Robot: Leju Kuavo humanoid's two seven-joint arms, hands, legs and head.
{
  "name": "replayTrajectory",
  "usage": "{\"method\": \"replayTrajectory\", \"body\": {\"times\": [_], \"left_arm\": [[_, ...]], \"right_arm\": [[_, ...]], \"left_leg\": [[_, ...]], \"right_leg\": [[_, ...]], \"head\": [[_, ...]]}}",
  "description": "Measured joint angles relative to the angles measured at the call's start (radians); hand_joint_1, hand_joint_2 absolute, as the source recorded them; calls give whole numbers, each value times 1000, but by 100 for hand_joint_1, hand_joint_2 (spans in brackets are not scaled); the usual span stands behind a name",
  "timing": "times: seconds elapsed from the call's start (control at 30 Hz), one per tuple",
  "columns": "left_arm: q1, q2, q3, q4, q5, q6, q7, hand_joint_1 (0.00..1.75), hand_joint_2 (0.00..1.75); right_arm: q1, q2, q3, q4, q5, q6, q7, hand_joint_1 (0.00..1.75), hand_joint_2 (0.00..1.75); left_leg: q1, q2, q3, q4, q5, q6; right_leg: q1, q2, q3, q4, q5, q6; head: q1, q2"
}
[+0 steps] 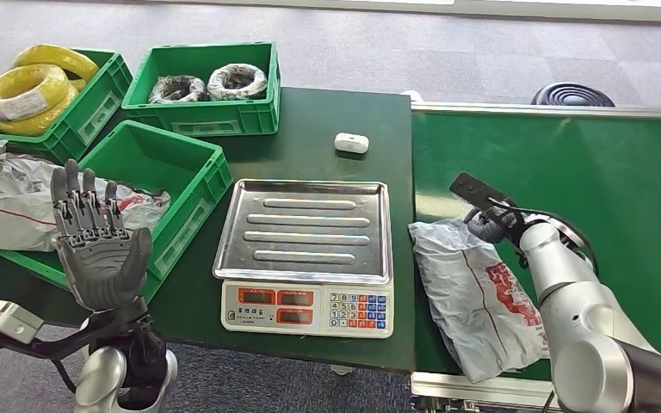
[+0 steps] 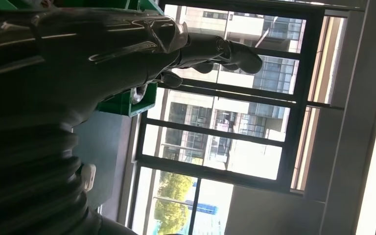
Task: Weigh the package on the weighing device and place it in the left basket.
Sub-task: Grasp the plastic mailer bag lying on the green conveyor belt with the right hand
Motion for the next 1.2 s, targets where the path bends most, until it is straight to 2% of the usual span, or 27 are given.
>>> {"method": "replayTrajectory", "body": {"times": [0.23,0.43,0.5,0.63,0.67,0.7,0.73,0.8,0.83,0.87,0.97,1.17,1.2], "left_arm": [[-5,-1,2,1,1,-5,0,0,175],[-41,2,-12,34,13,-13,0,0,175],[-52,3,-16,44,15,-11,0,0,175],[-63,4,-23,55,17,-10,0,0,175],[-64,4,-25,57,17,-10,0,0,175],[-65,4,-26,59,17,-10,0,0,175],[-65,4,-27,60,17,-10,0,0,175],[-65,4,-29,61,17,-9,0,0,87],[-65,5,-29,62,18,-8,0,0,44],[-64,5,-29,63,18,-7,0,0,0],[-60,5,-30,63,20,-1,0,0,0],[-43,6,-30,63,20,0,0,0,0],[-42,6,-30,63,20,0,0,0,0]], "right_arm": [[-1,0,35,0,14,14,31,175,175],[10,-14,49,8,17,244,27,175,175],[17,-19,62,11,25,284,6,175,175],[21,-23,79,13,32,302,-3,175,175],[21,-24,82,13,32,304,-3,170,175],[21,-24,85,13,32,304,-3,140,175],[21,-24,87,13,33,304,-3,96,175],[21,-24,93,13,40,306,-8,14,175],[21,-24,97,13,45,306,-13,0,175],[22,-24,102,13,51,304,-19,0,175],[27,-24,117,13,56,288,-55,0,175],[58,-22,138,13,44,249,-184,0,175],[62,-21,143,13,46,246,-193,22,175]], "left_leg": [[0,0,0,0,0,0],[0,0,0,0,0,0],[0,0,0,0,0,0],[0,0,0,0,0,0],[0,0,0,0,0,0],[0,0,0,0,0,0],[0,0,0,0,0,0],[0,0,0,0,0,0],[0,0,0,0,0,0],[0,0,0,0,0,0],[0,0,0,0,0,0],[0,0,0,0,0,0],[0,0,0,0,0,0]], "right_leg": [[0,0,0,0,0,0],[0,0,0,0,0,0],[0,0,-1,0,0,0],[0,0,-1,0,0,0],[0,0,-1,0,0,0],[0,0,-1,0,0,0],[0,0,-1,0,0,0],[0,0,-1,0,0,0],[0,0,-1,0,0,0],[0,0,-1,0,0,0],[0,0,-1,0,0,0],[0,0,-1,0,0,0],[0,0,-1,0,0,0]], "head": [[0,0],[0,0],[0,0],[0,0],[0,0],[0,0],[0,0],[0,0],[0,0],[0,0],[0,0],[0,0],[0,0]]}}
